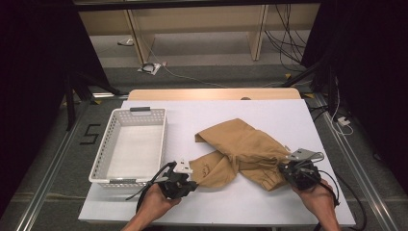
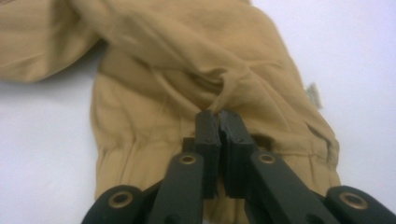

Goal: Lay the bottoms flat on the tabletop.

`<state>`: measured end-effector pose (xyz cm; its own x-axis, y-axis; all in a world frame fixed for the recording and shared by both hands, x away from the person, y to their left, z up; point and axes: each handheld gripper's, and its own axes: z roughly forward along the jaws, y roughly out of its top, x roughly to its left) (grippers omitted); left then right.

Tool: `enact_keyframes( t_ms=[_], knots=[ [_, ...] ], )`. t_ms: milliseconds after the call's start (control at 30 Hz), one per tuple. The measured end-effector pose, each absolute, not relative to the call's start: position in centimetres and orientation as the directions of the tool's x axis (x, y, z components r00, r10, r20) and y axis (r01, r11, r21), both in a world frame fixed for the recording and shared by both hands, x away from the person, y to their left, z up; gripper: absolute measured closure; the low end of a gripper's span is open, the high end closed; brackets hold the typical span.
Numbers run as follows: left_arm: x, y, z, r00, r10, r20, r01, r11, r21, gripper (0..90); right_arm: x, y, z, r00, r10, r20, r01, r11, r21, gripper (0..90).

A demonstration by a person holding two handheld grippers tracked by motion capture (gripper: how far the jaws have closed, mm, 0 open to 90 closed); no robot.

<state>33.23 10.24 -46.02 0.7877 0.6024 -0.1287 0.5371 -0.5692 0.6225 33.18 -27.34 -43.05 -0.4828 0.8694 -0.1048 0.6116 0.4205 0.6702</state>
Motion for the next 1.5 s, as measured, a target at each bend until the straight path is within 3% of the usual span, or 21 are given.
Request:
enact_keyframes(
  t_ms=[533, 800, 833, 867, 900, 967, 1000, 1033, 1067, 1300, 1500],
  knots=[
    [30.9, 9.8, -46.1, 0.825, 0.542, -0.16, 0.521, -0.618, 0.589, 87.1, 39.5, -28.8, -44.3, -0.402, 0.906, -0.129, 0.659, 0.385, 0.646, 89.4],
    [30.5, 9.5, -46.5, 0.831, 0.53, -0.17, 0.52, -0.629, 0.579, 87.0, 39.5, -28.8, -44.3, -0.397, 0.911, -0.108, 0.663, 0.366, 0.653, 87.8],
    [30.5, 9.5, -46.6, 0.831, 0.529, -0.169, 0.519, -0.63, 0.578, 86.9, 39.3, -28.9, -44.1, -0.398, 0.913, -0.092, 0.658, 0.354, 0.664, 84.3],
    [30.4, 9.5, -46.7, 0.832, 0.529, -0.169, 0.519, -0.631, 0.577, 86.8, 38.6, -29.2, -43.5, -0.395, 0.917, -0.065, 0.648, 0.328, 0.687, 72.4],
    [30.4, 9.5, -46.7, 0.832, 0.529, -0.169, 0.519, -0.631, 0.577, 86.8, 38.3, -29.3, -43.3, -0.398, 0.916, -0.056, 0.645, 0.322, 0.693, 66.7],
    [30.4, 9.5, -46.7, 0.834, 0.527, -0.165, 0.515, -0.635, 0.576, 86.8, 37.8, -29.3, -43.1, -0.402, 0.914, -0.05, 0.639, 0.319, 0.7, 63.8],
    [30.4, 9.6, -46.7, 0.834, 0.527, -0.162, 0.513, -0.635, 0.577, 86.8, 36.8, -29.2, -42.9, -0.405, 0.913, -0.043, 0.652, 0.322, 0.687, 53.3],
    [30.4, 9.6, -46.7, 0.832, 0.53, -0.165, 0.517, -0.63, 0.579, 86.8, 36.8, -29.2, -42.9, -0.405, 0.913, -0.043, 0.652, 0.322, 0.687, 53.3],
    [30.4, 9.6, -46.6, 0.831, 0.532, -0.162, 0.516, -0.63, 0.58, 86.8, 36.0, -29.0, -43.1, -0.39, 0.92, -0.049, 0.671, 0.32, 0.669, 47.8],
    [30.4, 9.8, -46.6, 0.83, 0.534, -0.16, 0.517, -0.628, 0.582, 86.9, 34.3, -28.7, -44.7, -0.36, 0.932, -0.032, 0.73, 0.303, 0.613, 36.5],
    [30.4, 9.8, -46.6, 0.829, 0.536, -0.158, 0.517, -0.629, 0.58, 86.9, 33.4, -29.0, -45.8, -0.349, 0.937, 0.026, 0.766, 0.269, 0.584, 36.8]
  ],
)
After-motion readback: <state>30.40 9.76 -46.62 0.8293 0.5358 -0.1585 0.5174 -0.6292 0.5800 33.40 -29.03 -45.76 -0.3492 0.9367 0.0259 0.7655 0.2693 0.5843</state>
